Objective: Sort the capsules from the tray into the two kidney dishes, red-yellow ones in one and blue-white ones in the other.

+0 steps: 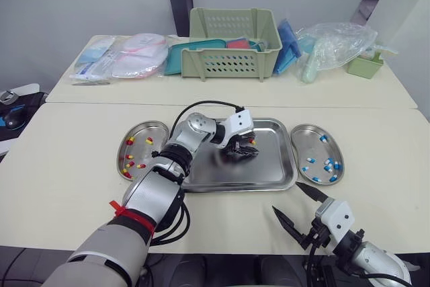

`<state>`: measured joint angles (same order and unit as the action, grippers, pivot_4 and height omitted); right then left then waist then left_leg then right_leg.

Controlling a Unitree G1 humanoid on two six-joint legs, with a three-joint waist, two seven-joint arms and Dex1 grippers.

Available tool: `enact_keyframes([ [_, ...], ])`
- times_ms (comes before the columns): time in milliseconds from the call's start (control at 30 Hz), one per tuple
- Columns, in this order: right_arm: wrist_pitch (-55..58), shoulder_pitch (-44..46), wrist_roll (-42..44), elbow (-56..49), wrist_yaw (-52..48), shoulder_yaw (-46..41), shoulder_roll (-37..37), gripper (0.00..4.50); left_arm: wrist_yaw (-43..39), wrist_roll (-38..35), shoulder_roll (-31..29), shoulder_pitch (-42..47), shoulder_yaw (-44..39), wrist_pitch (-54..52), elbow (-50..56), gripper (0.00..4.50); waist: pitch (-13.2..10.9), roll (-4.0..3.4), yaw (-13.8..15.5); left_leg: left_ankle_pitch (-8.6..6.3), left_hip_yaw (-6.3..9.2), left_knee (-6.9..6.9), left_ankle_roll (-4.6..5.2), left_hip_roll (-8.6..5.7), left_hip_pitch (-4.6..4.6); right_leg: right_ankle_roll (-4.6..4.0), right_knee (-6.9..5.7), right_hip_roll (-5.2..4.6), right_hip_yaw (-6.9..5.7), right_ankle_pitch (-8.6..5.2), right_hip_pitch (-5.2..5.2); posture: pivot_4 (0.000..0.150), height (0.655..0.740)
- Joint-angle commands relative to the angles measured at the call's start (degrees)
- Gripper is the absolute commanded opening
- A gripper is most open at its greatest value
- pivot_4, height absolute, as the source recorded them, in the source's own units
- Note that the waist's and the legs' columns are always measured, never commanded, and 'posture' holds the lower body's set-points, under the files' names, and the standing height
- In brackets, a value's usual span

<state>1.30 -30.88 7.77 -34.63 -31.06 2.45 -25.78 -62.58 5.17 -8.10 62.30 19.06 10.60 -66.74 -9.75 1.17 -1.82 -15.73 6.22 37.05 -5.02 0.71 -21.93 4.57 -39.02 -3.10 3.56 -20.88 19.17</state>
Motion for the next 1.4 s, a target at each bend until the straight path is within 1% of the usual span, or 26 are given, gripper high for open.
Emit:
enact_keyframes([
  [33,-1.01,-0.24,-0.07,-2.38,0.37,0.18,0.11,4.50,-0.18,2.26,0.31,1.03,0.22,0.65,-1.02,1.48,0.00,0.00,-0.02,0.00,0.00,0.00,0.00,0.00,0.01,0.00,0.00,0.00,0.00,0.00,0.00,0.150,0.7400],
  [167,-1.22,-0.51,0.00,-2.24,0.37,0.12,0.11,4.50,-0.11,3.91,-0.27,0.79,0.36,1.09,-1.36,0.15,0.01,0.00,-0.04,0.00,0.00,0.00,0.00,0.00,0.02,0.00,-0.01,0.00,0.00,0.00,-0.01,0.150,0.7400],
  [200,-1.23,-0.52,0.01,-2.21,0.37,0.13,0.13,4.50,-0.23,3.98,-0.37,0.75,0.16,1.07,-1.36,0.03,0.01,0.00,-0.04,0.00,0.00,0.00,0.00,0.00,0.03,0.00,-0.01,0.00,0.00,0.00,-0.01,0.150,0.7400],
  [400,-1.08,0.19,0.18,-1.92,-0.02,0.37,-0.09,4.50,-2.43,2.12,-1.17,0.08,-1.92,0.72,1.25,0.03,0.01,0.00,-0.06,0.00,0.00,0.00,0.00,0.00,0.03,0.00,-0.02,0.00,0.00,0.00,-0.01,0.150,0.7400],
  [533,-1.15,0.64,0.42,-1.91,-0.72,0.23,-0.75,4.50,-4.04,-0.41,-3.11,-0.18,-4.26,-2.45,8.37,0.03,0.01,0.00,-0.08,0.00,0.00,0.00,0.00,0.00,0.02,0.00,-0.02,0.00,0.01,0.00,0.00,0.150,0.7400],
  [600,-1.20,1.02,0.53,-1.74,-1.12,0.24,-1.14,4.50,-4.82,-1.89,-4.88,-1.39,-5.53,-6.00,14.44,0.03,0.01,0.00,-0.08,0.01,0.01,0.00,-0.01,0.00,-0.01,0.00,-0.02,0.00,0.00,0.00,0.02,0.150,0.7400],
  [733,-1.18,3.03,1.00,-0.95,-2.36,0.40,-1.88,4.50,-4.74,-5.60,-11.56,-7.73,-9.20,-19.81,34.73,0.03,0.02,-0.04,-0.78,0.01,0.01,-0.02,-0.01,0.04,0.01,0.00,-0.04,0.01,0.02,0.00,0.02,0.150,0.7400],
  [800,-1.01,4.48,1.26,-0.49,-3.57,1.00,-2.54,4.50,-3.07,-7.69,-15.47,-12.55,-12.06,-28.93,45.69,0.03,0.03,-0.06,-0.87,0.02,0.04,-0.02,-0.02,0.04,0.02,0.00,-0.04,0.00,0.00,0.00,0.01,0.150,0.7400],
  [867,-0.93,6.22,1.59,0.17,-5.16,1.69,-3.47,4.50,-1.82,-9.17,-19.89,-18.61,-14.82,-35.36,55.82,0.03,0.05,-0.09,-1.50,0.01,0.02,-0.02,-0.02,0.05,0.04,0.00,-0.03,0.00,0.04,0.00,0.01,0.150,0.7400],
  [1000,-0.68,9.96,2.84,1.81,-8.14,2.67,-4.60,4.50,3.32,-12.35,-25.26,-28.19,-21.36,-46.07,69.69,0.03,0.04,-0.10,-1.18,0.02,0.10,0.02,-0.03,0.08,0.04,-0.01,-0.05,0.01,-0.02,0.00,-0.02,0.150,0.7400],
  [1167,0.16,15.28,5.12,4.29,-12.47,4.06,-6.06,4.50,12.54,-17.16,-25.49,-37.00,-31.83,-57.40,81.14,0.03,0.03,-0.07,-0.23,0.01,0.11,0.04,-0.01,0.07,0.03,-0.01,-0.05,-0.01,-0.05,0.00,-0.07,0.150,0.7400],
  [1267,0.48,18.29,6.31,6.09,-14.87,4.72,-6.63,4.50,16.88,-18.44,-25.18,-42.21,-35.23,-60.68,86.75,0.03,0.03,-0.07,-0.06,0.01,0.10,0.03,-0.01,0.08,0.05,-0.01,-0.03,-0.01,-0.03,0.00,-0.06,0.150,0.7400],
  [1400,0.71,22.16,7.53,8.54,-17.35,5.03,-7.21,4.50,22.54,-19.54,-24.06,-47.61,-38.23,-62.81,91.33,0.03,0.03,-0.06,0.09,0.01,0.10,0.03,-0.02,0.08,0.05,-0.01,-0.04,-0.02,-0.03,0.00,-0.07,0.150,0.7400],
])
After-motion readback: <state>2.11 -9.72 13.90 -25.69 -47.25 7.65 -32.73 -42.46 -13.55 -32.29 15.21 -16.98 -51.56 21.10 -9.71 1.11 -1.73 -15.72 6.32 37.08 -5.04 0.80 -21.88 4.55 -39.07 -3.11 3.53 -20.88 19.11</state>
